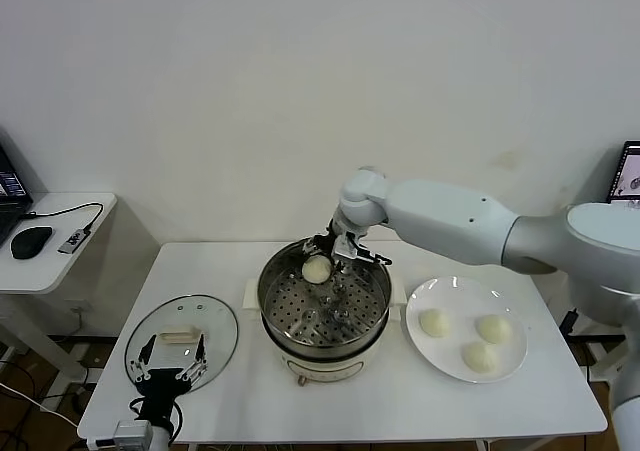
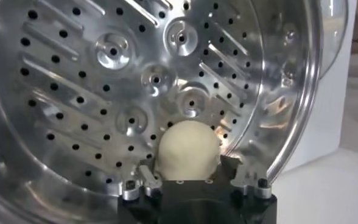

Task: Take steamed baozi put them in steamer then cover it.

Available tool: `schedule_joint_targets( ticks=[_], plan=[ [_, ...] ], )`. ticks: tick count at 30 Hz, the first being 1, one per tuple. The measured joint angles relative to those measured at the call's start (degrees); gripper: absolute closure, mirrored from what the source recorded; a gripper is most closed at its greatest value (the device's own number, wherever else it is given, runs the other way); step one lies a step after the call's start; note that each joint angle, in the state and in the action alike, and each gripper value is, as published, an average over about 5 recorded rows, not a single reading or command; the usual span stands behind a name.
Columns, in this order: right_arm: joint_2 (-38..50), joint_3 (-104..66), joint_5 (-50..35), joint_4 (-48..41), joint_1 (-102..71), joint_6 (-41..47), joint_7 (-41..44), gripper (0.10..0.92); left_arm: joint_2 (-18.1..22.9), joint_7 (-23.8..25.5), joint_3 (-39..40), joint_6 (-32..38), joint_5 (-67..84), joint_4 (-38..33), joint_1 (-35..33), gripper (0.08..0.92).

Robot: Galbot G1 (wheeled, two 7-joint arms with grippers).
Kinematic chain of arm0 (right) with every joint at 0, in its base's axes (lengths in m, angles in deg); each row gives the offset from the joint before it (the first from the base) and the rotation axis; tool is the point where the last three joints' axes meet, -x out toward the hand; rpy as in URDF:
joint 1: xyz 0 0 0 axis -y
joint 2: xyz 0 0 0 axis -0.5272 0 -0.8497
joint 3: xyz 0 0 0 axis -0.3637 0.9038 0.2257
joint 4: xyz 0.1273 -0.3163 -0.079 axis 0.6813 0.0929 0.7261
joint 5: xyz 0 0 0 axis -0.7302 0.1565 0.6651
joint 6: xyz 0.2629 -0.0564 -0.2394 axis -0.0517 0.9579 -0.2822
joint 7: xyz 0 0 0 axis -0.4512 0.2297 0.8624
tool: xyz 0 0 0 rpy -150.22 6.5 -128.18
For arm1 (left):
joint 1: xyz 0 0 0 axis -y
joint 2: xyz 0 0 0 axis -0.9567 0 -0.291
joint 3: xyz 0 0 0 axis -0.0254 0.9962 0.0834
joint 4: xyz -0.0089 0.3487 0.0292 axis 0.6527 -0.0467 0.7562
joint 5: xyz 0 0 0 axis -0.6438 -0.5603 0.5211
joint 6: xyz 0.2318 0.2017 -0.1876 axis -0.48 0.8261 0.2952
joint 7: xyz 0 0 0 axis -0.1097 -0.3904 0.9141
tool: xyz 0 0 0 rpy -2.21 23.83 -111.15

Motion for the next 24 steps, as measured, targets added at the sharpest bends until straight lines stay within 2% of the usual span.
schedule_joint_targets(
  ticks=[5,15,24],
  plan=[
    [3.46,1.03,-6.99,5.01,3.93,6.59,2.40,0.203,-0.30,0.08,-0.12,-0.10,-0.06,-0.57,-0.23,0.177],
    [16.93,2.64,-21.78,17.89,12.58,28.47,7.92,0.203,-1.41,0.20,-0.69,-0.25,-0.27,-1.19,-0.10,0.177],
    [31.76,3.55,-25.23,25.89,13.19,38.68,9.50,0.203,-1.93,0.14,-0.57,-0.35,-0.27,-1.10,0.36,0.177]
  ],
)
